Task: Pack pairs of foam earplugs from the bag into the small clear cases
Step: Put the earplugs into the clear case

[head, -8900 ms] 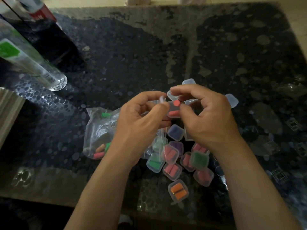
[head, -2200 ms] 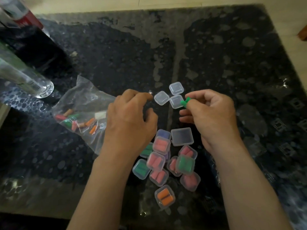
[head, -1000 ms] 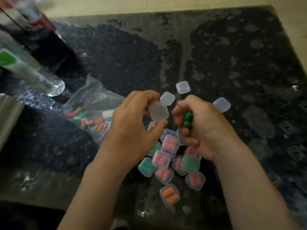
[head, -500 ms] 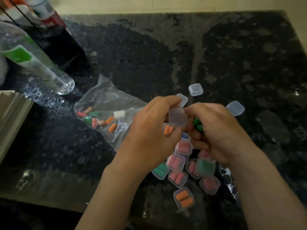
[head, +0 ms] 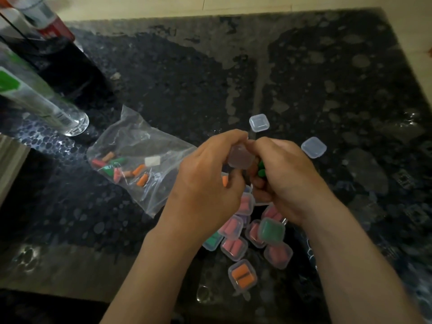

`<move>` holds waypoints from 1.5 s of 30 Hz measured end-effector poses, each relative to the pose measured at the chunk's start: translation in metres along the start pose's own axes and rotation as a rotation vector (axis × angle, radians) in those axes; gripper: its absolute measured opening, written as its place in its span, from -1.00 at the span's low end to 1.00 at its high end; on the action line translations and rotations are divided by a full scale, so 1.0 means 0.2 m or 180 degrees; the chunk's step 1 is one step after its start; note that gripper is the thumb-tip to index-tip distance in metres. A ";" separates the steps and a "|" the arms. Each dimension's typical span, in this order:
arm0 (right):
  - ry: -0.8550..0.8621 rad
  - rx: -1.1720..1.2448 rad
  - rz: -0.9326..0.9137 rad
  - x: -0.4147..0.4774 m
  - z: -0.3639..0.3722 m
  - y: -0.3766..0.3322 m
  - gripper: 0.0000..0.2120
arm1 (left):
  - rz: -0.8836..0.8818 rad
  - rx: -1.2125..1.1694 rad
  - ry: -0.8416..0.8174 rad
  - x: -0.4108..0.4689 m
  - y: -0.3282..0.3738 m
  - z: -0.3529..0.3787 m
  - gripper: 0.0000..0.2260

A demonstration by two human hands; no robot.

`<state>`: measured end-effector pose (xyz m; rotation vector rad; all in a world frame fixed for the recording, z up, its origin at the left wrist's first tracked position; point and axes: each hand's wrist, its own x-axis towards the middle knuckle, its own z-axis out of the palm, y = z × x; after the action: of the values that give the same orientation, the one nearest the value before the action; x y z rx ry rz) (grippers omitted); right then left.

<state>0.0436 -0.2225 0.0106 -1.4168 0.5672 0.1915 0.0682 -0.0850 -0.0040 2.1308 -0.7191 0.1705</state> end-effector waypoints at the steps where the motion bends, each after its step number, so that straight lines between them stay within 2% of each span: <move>1: 0.0018 -0.0047 -0.0018 0.01 0.00 0.01 -0.66 | -0.0030 -0.0015 0.0050 0.00 0.00 0.00 -0.61; 6: 0.0161 -0.0526 -0.0528 0.03 0.00 0.04 -0.82 | -0.0397 -0.0135 0.0105 -0.01 0.02 -0.02 -0.76; 10: 0.0187 -0.0216 -0.0542 0.04 0.00 0.04 -0.76 | -0.0743 -0.0506 0.0138 0.00 0.03 -0.03 -0.75; 13: 0.0090 -0.0218 -0.0431 0.03 0.01 0.03 -0.79 | -0.0684 -0.0529 0.0265 -0.01 0.03 -0.03 -0.74; 16: -0.0134 -0.0275 -0.0323 0.03 0.00 0.04 -0.73 | -0.0477 -0.0372 0.0381 -0.01 0.02 -0.02 -0.76; 20: -0.0306 -0.0138 -0.0437 0.03 -0.02 0.04 -0.78 | -0.0366 -0.0355 0.0379 0.00 0.02 -0.01 -0.81; 24: -0.0173 -0.0206 -0.0625 0.04 -0.03 0.05 -0.76 | -0.0529 -0.0657 0.0267 0.00 0.00 -0.02 -0.80; 28: -0.0310 -0.0149 -0.0680 0.05 -0.03 0.06 -0.78 | -0.0766 -0.0877 0.0287 0.00 0.00 -0.03 -0.81; 35: -0.0261 -0.0371 -0.1004 0.06 -0.02 0.09 -0.80 | -0.0980 -0.0955 0.0303 0.01 0.01 -0.04 -0.86; 41: -0.0402 -0.0404 -0.1180 0.03 -0.02 0.08 -0.84 | -0.1806 -0.2016 0.0636 0.05 0.01 -0.11 -0.87; 43: -0.0374 -0.0478 -0.1142 0.04 -0.01 0.08 -0.77 | -0.2190 -0.2426 0.0613 0.05 0.02 -0.12 -0.86; 45: -0.0291 -0.0591 -0.1037 0.05 -0.01 0.09 -0.81 | -0.2444 -0.2590 0.0542 0.06 0.01 -0.11 -0.85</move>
<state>0.0435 -0.2231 -0.0109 -1.6501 0.2417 0.0483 0.0794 -0.0739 0.0161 1.4364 0.1659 -0.3083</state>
